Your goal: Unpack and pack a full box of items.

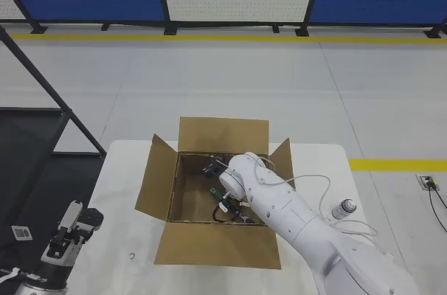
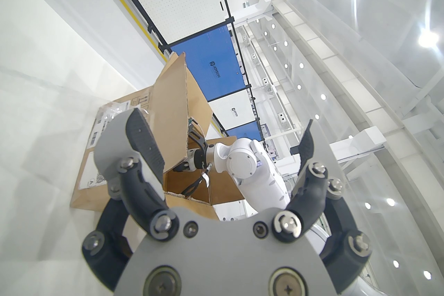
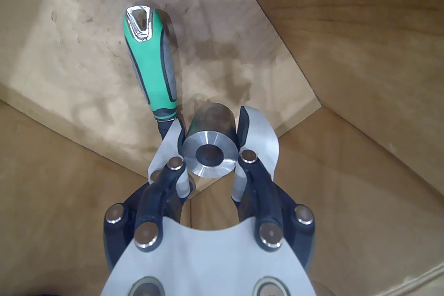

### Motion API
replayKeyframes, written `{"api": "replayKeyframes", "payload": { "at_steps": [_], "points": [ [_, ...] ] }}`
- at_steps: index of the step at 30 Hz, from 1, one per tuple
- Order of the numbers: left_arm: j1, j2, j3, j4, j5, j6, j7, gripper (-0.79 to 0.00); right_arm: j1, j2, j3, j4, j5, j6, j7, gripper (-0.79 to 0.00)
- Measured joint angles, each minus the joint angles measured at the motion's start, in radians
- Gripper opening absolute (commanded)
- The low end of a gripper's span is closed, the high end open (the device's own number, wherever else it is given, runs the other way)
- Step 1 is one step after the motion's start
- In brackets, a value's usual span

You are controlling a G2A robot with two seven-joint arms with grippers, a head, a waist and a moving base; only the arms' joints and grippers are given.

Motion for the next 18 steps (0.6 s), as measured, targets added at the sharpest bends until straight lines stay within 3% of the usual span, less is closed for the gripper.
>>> {"api": "replayKeyframes", "payload": {
  "at_steps": [15, 17, 18],
  "points": [
    [0.000, 0.000, 0.000, 0.000, 0.000, 0.000, 0.000, 0.000, -0.002, -0.024, 0.025, 0.098, -0.027, -0.011, -0.014, -0.785],
    [0.000, 0.000, 0.000, 0.000, 0.000, 0.000, 0.000, 0.000, -0.001, -0.027, 0.028, 0.107, -0.029, -0.013, -0.014, -0.576],
    [0.000, 0.000, 0.000, 0.000, 0.000, 0.000, 0.000, 0.000, 0.000, -0.028, 0.031, 0.111, -0.029, -0.014, -0.015, -0.585]
  ]
}}
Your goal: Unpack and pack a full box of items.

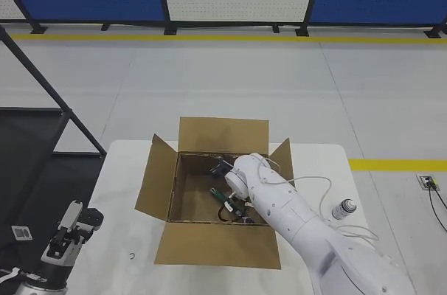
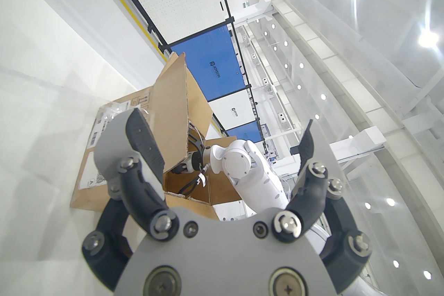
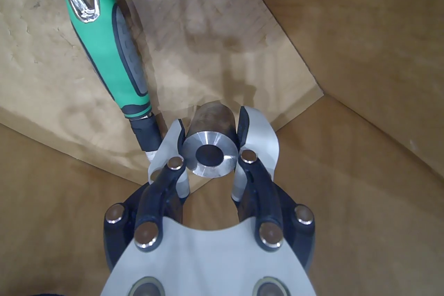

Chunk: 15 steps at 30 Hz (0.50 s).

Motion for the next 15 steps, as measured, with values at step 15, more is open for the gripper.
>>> {"api": "replayKeyframes", "payload": {
  "at_steps": [15],
  "points": [
    [0.000, 0.000, 0.000, 0.000, 0.000, 0.000, 0.000, 0.000, -0.002, -0.014, 0.027, 0.024, -0.020, 0.011, -0.007, -0.456]
  ]
}}
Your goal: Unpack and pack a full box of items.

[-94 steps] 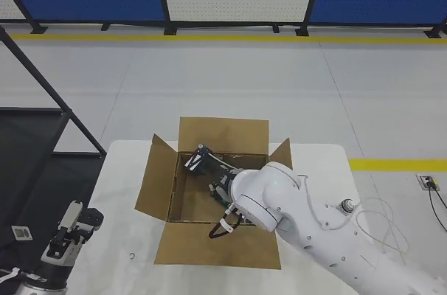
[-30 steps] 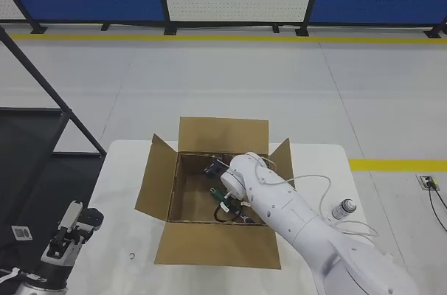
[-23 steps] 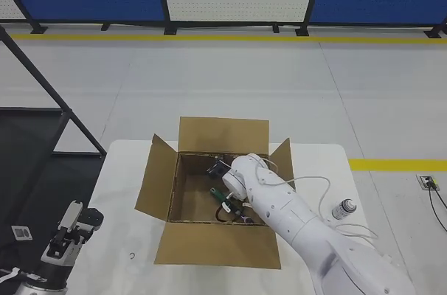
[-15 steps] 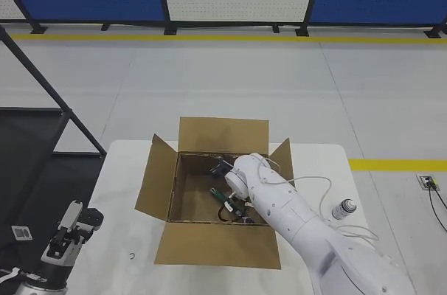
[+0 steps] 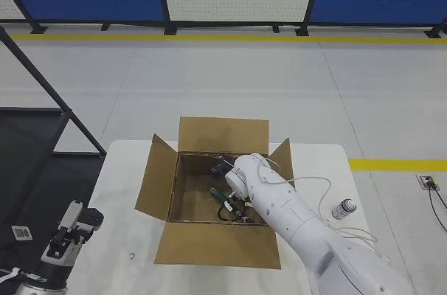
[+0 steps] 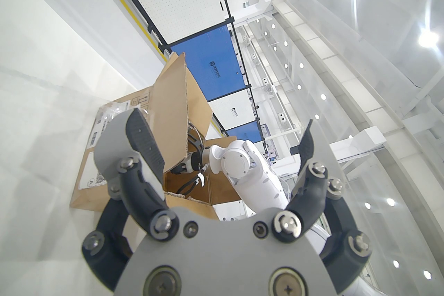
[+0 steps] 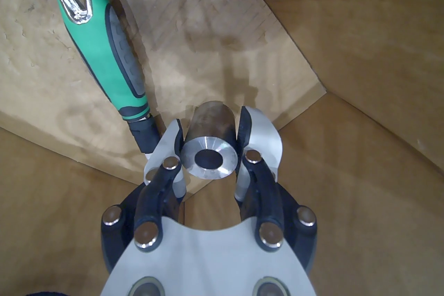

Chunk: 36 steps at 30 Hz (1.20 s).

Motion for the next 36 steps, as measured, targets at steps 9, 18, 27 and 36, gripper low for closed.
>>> {"api": "replayKeyframes", "payload": {
  "at_steps": [9, 18, 27, 36],
  "points": [
    [0.000, 0.000, 0.000, 0.000, 0.000, 0.000, 0.000, 0.000, -0.008, 0.012, 0.026, -0.039, -0.027, 0.050, -0.013, -0.428],
    [0.000, 0.000, 0.000, 0.000, 0.000, 0.000, 0.000, 0.000, -0.044, 0.070, 0.079, -0.211, -0.102, 0.135, -0.007, -0.382],
    [0.000, 0.000, 0.000, 0.000, 0.000, 0.000, 0.000, 0.000, -0.207, 0.203, 0.222, -0.645, -0.288, 0.205, 0.096, -0.102],
    [0.000, 0.000, 0.000, 0.000, 0.000, 0.000, 0.000, 0.000, -0.540, 0.329, 0.473, -1.202, -0.444, 0.093, 0.089, 0.000]
  ]
}}
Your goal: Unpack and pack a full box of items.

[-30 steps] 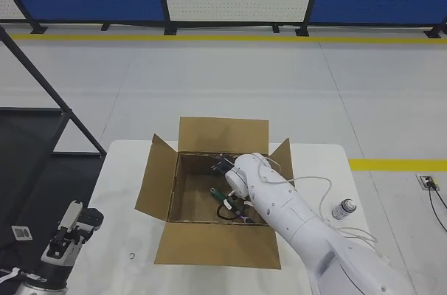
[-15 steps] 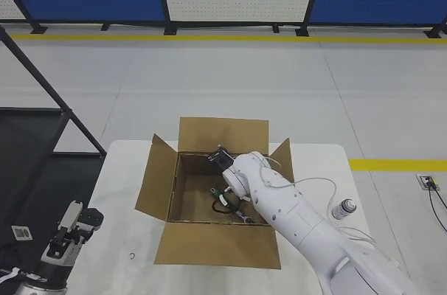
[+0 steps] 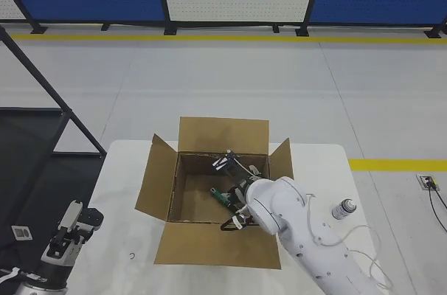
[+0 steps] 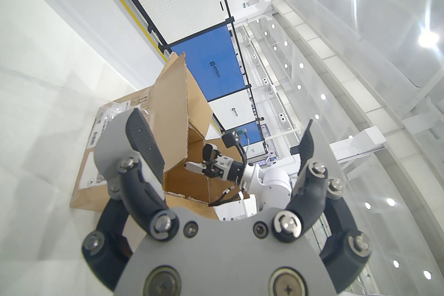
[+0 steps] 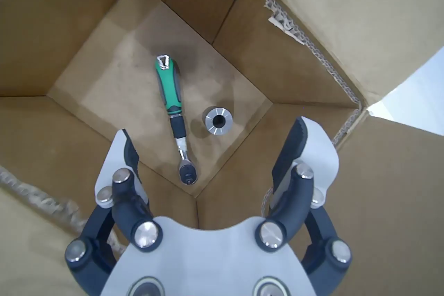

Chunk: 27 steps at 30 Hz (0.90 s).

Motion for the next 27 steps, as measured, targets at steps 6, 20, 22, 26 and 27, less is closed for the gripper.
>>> {"api": "replayKeyframes", "payload": {
  "at_steps": [6, 20, 22, 26, 27],
  "points": [
    [0.000, 0.000, 0.000, 0.000, 0.000, 0.000, 0.000, 0.000, -0.041, 0.007, 0.028, -0.050, -0.001, -0.011, -0.021, 0.000],
    [0.000, 0.000, 0.000, 0.000, 0.000, 0.000, 0.000, 0.000, -0.114, 0.017, 0.078, -0.158, -0.021, -0.031, -0.163, 0.000],
    [0.000, 0.000, 0.000, 0.000, 0.000, 0.000, 0.000, 0.000, -0.168, 0.027, 0.131, -0.243, -0.019, -0.039, -0.216, 0.000],
    [0.000, 0.000, 0.000, 0.000, 0.000, 0.000, 0.000, 0.000, -0.308, 0.049, 0.268, -0.412, -0.042, -0.004, -0.306, 0.000],
    [0.000, 0.000, 0.000, 0.000, 0.000, 0.000, 0.000, 0.000, -0.363, 0.054, 0.314, -0.465, -0.039, 0.013, -0.340, 0.000]
  ]
}}
